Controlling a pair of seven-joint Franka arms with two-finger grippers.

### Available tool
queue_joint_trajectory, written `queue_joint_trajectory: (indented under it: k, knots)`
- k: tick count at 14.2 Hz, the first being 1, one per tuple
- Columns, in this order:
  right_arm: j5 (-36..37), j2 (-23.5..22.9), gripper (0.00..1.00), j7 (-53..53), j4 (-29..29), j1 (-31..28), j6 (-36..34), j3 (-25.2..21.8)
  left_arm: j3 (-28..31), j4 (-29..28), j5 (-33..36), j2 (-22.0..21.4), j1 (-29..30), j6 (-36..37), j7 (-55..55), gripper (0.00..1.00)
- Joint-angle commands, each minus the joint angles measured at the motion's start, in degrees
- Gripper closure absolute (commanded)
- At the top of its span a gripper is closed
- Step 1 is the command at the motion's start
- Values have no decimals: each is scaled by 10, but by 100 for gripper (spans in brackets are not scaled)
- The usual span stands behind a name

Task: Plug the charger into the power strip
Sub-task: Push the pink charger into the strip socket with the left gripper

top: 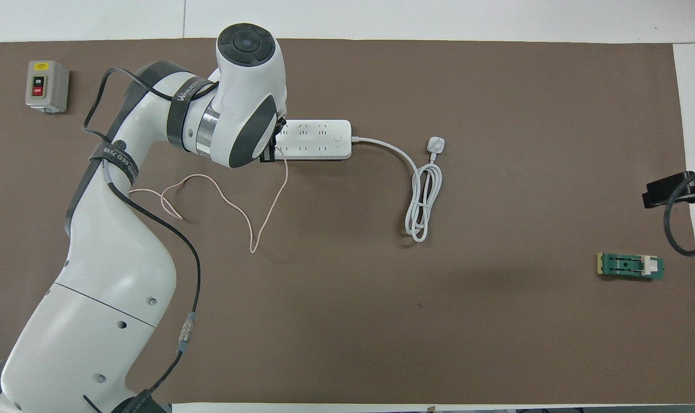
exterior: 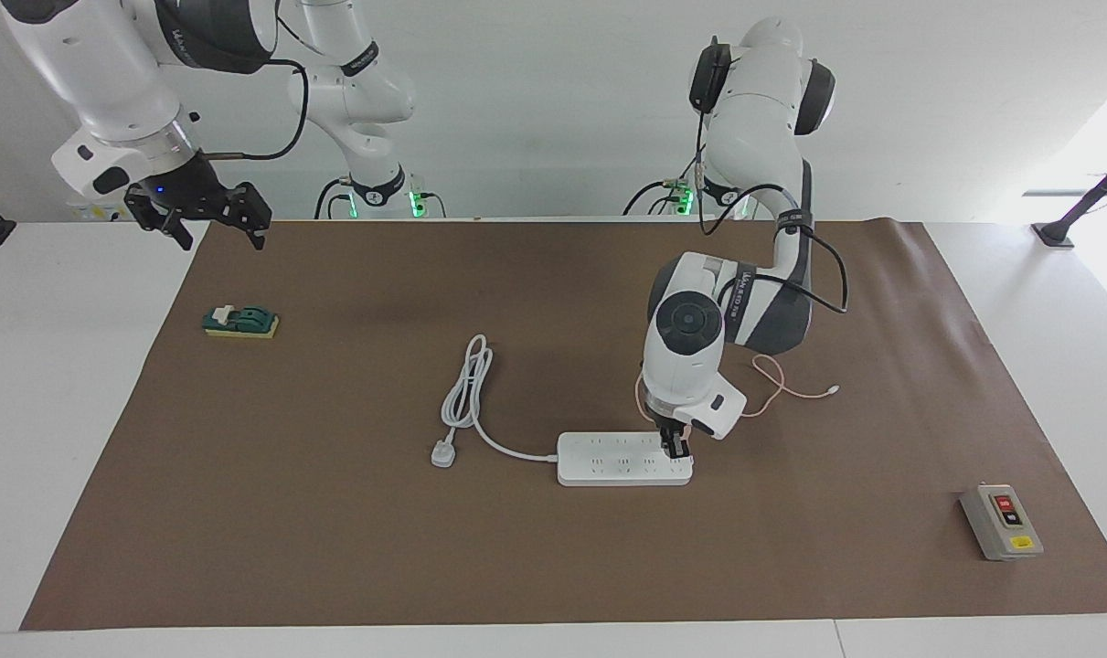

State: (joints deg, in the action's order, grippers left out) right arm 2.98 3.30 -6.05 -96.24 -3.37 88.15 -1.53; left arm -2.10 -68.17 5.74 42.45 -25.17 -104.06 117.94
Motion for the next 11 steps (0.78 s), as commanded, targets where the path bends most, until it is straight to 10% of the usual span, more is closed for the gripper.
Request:
queue_joint_trajectory:
  k: [1, 11]
  knots:
    - [-7, 9, 0, -3, -4, -13, -6, 7, 3, -26, 2, 4, 1, 3, -12, 100]
    - [-7, 9, 0, -3, -4, -13, -6, 6, 0, -74, -2, -5, 22, -71, -44, 100]
